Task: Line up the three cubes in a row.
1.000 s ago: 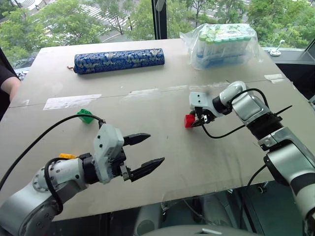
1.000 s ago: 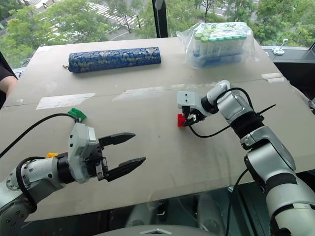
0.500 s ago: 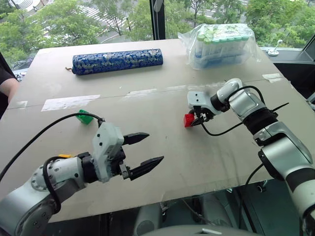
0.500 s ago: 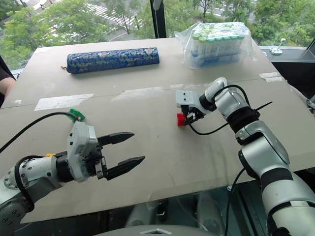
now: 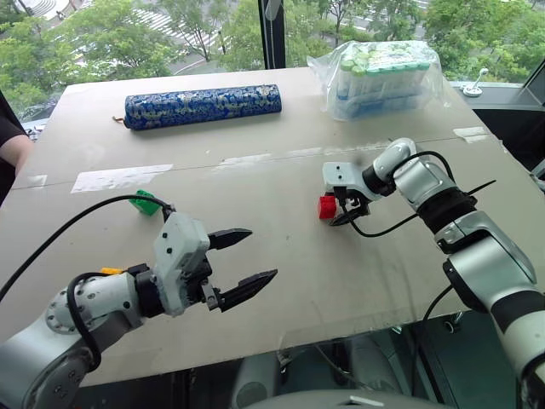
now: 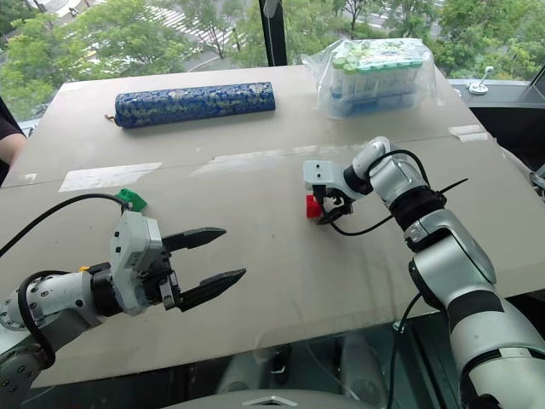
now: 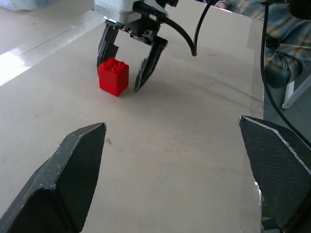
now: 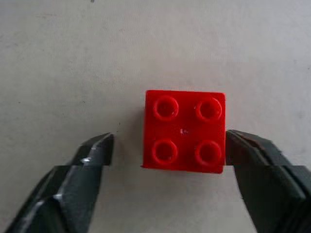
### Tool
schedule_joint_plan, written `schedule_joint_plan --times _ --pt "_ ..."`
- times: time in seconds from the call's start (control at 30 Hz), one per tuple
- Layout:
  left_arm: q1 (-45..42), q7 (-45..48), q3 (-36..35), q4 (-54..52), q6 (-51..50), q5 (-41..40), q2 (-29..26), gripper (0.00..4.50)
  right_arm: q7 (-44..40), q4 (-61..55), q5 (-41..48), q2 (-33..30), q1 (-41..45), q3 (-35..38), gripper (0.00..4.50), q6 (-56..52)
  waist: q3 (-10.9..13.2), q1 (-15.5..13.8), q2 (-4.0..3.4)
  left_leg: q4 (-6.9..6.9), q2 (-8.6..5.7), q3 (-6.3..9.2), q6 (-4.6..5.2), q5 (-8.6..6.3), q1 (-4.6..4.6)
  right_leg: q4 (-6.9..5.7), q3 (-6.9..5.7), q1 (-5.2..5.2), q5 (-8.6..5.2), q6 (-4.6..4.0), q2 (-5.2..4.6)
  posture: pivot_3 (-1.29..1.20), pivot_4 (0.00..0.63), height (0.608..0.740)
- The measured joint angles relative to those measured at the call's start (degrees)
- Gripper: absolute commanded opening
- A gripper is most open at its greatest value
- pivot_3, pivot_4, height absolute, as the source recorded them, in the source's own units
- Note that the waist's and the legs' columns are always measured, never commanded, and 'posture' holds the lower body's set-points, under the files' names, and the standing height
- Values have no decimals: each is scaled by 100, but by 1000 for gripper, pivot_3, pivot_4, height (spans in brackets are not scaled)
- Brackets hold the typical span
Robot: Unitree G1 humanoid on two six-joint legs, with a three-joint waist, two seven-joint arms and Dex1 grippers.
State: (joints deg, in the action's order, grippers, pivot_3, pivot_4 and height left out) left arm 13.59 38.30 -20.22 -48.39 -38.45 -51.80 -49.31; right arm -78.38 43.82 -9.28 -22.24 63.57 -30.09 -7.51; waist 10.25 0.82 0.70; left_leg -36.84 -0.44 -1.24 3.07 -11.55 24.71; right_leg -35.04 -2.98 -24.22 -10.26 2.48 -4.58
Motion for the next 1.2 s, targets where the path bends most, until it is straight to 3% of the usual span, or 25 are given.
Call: schedule_joint_plan --times 0.2,0.4,0.6,0.7,0.83,1.03,1.2 --pt "12 -263 -48 42 -7 -4 141 4500 -177 -589 204 -251 -227 250 4364 11 1 -22 -1 7 -2 0 3 2 2 5 1 0 0 0 -2 0 150 740" --pt "-382 -1935 -347 797 -78 818 961 4500 -252 -2854 1565 -660 -1618 1497 4364 -251 0 -83 3 5 2 3 35 -1 0 0 -1 3 6 9 0 0 150 740" --pt "-1389 -3514 -585 1838 -743 1646 1222 4500 923 -5647 3207 -564 -2848 2847 4364 -1399 -5 -177 10 -7 6 12 19 -16 -4 -33 -7 1 2 5 -2 0 150 740" --pt "-1681 -3673 -672 2357 -927 1866 1122 4500 1247 -6312 3402 -727 -3242 2987 4364 -1667 -9 -176 17 -17 5 7 16 -18 -6 -40 -6 0 -2 0 -5 0 150 740" --pt "-2142 -3085 -358 3370 -972 2142 614 4500 1530 -6871 3697 -951 -3701 3117 4364 -1875 -9 -163 20 -26 4 -5 16 -19 -5 -40 -7 -1 -13 19 -18 0 150 740" --pt "-3274 -971 657 5491 -373 2632 -634 4500 1836 -7294 3876 -1279 -3863 3170 4364 -2021 -11 -163 27 -17 5 -17 16 -19 12 -43 -28 -35 -3 0 -43 0 150 740" --pt "-4438 329 1678 7308 362 3434 -888 4500 2067 -7530 4004 -1396 -3963 3190 4364 -2129 -9 -168 31 -7 2 -27 19 -18 17 -37 -23 -37 -1 -1 -45 0 150 740"
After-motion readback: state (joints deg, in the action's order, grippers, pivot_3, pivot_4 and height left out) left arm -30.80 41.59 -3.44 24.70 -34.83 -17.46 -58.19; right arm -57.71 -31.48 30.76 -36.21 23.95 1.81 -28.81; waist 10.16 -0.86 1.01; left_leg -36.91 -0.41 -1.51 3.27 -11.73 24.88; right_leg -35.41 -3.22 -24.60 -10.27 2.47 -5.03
